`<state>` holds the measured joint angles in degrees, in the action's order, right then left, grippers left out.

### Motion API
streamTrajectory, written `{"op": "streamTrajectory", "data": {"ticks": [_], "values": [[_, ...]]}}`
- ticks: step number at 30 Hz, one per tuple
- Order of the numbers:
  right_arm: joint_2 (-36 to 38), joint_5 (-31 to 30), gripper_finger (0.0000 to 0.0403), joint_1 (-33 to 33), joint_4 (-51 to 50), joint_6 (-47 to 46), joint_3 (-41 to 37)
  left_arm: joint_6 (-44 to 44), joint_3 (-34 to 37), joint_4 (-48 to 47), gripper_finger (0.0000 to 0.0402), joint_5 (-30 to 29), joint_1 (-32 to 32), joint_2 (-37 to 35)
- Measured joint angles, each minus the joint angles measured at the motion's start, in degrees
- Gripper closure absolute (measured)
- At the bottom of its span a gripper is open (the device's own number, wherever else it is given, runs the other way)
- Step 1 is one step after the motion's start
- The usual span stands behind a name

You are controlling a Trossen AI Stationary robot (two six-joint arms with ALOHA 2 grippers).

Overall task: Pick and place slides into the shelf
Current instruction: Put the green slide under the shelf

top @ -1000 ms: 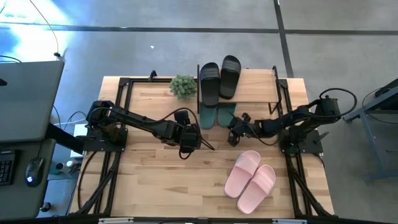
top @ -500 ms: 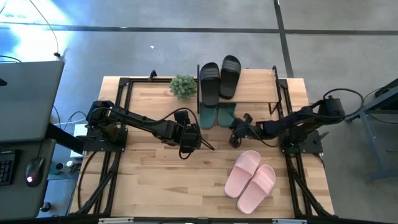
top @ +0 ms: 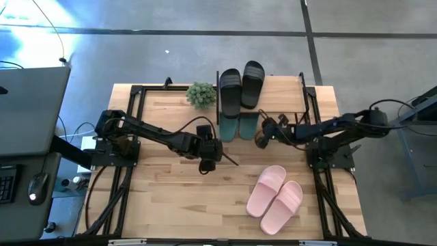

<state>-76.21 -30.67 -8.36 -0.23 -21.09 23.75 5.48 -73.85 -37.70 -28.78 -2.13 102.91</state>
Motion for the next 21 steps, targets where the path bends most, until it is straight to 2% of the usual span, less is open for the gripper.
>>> {"op": "streamTrajectory", "data": {"ticks": [3,10,21], "values": [[-2.15,4.17,0.0403,-4.17,5.98,2.66,-1.45,-1.21,2.86,4.9,0.0192,2.92,1.27,0.0],[-3.72,4.4,0.0403,-6.94,10.74,1.91,-3.67,-3.98,8.07,16.2,0.0192,7.79,3.72,0.28],[-8.25,6.31,0.0403,-10.5,17.66,2.31,-3.85,-3.55,9.22,18.8,0.0192,9.61,6.77,1.06]]}}
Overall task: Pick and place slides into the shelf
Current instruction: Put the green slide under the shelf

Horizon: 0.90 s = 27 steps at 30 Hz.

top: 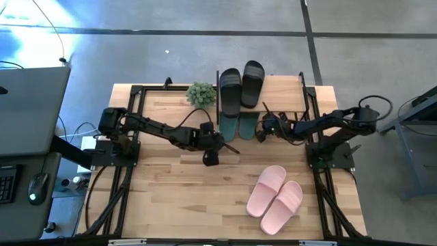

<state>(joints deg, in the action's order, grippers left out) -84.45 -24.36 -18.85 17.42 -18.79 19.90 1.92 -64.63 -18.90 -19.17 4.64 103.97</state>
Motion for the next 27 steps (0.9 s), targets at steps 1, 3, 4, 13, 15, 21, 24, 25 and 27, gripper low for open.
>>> {"op": "streamTrajectory", "data": {"ticks": [1,3,4,13,15,21,24,25,27], "values": [[-0.65,0.0,0.0403,-0.17,0.67,-0.02,0.0,0.0,-0.04,0.17,0.0192,0.42,0.14,0.35],[-2.05,0.37,0.0403,-0.37,3.03,-0.02,0.0,0.02,0.03,-0.49,0.0192,1.24,0.25,0.89],[-2.69,0.63,0.0403,-0.47,4.32,-0.06,0.0,0.03,0.08,-0.84,0.0192,1.26,0.27,0.91],[-5.12,0.91,0.0403,-0.65,7.48,-0.2,0.0,0.02,-0.01,-0.3,0.0192,3.41,0.23,1.41],[-5.13,0.92,0.0403,-0.65,7.42,-0.19,0.0,0.01,-0.01,-0.09,0.0192,3.03,0.23,1.41],[-5.13,3.98,0.0403,-0.26,8.82,0.79,0.01,-0.1,-0.01,1.41,0.0192,2.44,0.25,1.41],[-5.13,4.92,0.0403,-0.28,9.27,1.12,0.02,-0.15,-0.01,1.48,0.0192,2.21,0.25,1.41],[-5.13,5.04,0.0403,-0.26,9.42,1.14,0.02,-0.16,-0.01,1.54,0.0192,2.01,0.25,1.41],[-5.13,5.12,0.0403,-0.26,9.56,1.18,0.02,-0.16,-0.01,1.49,0.0192,1.87,0.25,1.41]]}}
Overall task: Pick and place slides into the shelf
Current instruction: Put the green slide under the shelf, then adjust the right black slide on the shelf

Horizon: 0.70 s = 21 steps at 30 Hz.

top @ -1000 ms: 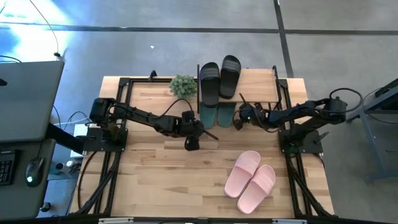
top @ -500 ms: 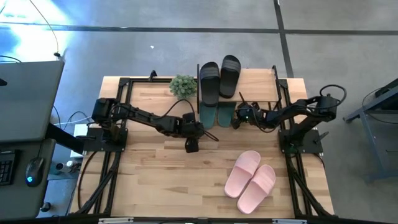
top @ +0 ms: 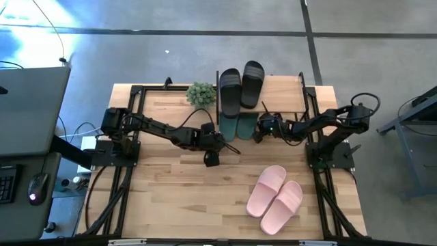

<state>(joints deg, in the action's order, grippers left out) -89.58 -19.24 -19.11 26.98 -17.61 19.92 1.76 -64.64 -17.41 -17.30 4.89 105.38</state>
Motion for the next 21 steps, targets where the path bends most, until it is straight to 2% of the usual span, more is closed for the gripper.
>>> {"op": "streamTrajectory", "data": {"ticks": [21], "values": [[0.07,-5.5,0.0403,2.16,-4.25,-2.51,0.15,-0.07,0.0,-0.37,0.0192,0.0,-0.02,-0.02]]}}
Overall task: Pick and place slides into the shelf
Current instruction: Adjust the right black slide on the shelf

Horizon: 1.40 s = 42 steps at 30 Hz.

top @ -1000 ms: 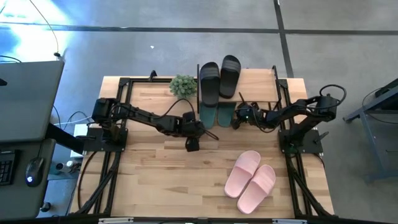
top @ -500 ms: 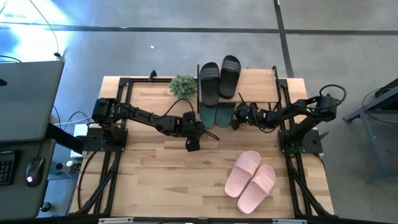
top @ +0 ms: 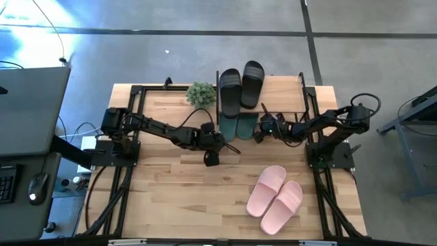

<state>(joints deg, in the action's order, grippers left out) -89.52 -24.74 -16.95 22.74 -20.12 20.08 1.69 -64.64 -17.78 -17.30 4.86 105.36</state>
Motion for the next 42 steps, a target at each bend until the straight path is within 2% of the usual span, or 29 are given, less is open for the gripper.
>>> {"op": "streamTrajectory", "data": {"ticks": [9,14,18,23,29,34,36,42], "values": [[0.59,-1.37,0.0403,2.04,-1.78,-0.84,0.0,0.02,0.0,-0.14,0.0192,0.23,0.0,-0.02],[4.33,-1.22,0.0403,3.86,-7.21,-1.86,-0.09,0.04,0.0,-0.12,0.0192,2.73,-0.02,-0.04],[9.16,-1.41,0.0403,6.16,-11.78,-1.97,-0.11,0.07,-0.02,0.08,0.0192,6.04,-0.42,-0.04],[16.44,0.17,0.0403,9.79,-16.83,-0.13,-0.13,0.0,-0.02,-0.02,0.0193,6.58,-1.81,-0.41],[27.74,7.43,0.0403,14.61,-17.78,7.53,0.64,-1.42,-0.07,-0.24,0.0193,6.82,-4.78,-3.17],[37.55,8.16,0.0403,16.82,-21.15,16.49,4.86,-3.48,-0.07,-0.55,0.0193,5.27,-6.88,-6.61],[40.13,7.23,0.0403,16.6,-24.38,20.0,7.77,-4.4,-0.07,-2.02,0.0193,3.66,-6.96,-8.15],[42.42,-2.89,0.0403,16.59,-36.6,28.17,17.68,-4.5,-0.09,-8.1,0.0192,-3.1,-5.39,-12.59]]}}
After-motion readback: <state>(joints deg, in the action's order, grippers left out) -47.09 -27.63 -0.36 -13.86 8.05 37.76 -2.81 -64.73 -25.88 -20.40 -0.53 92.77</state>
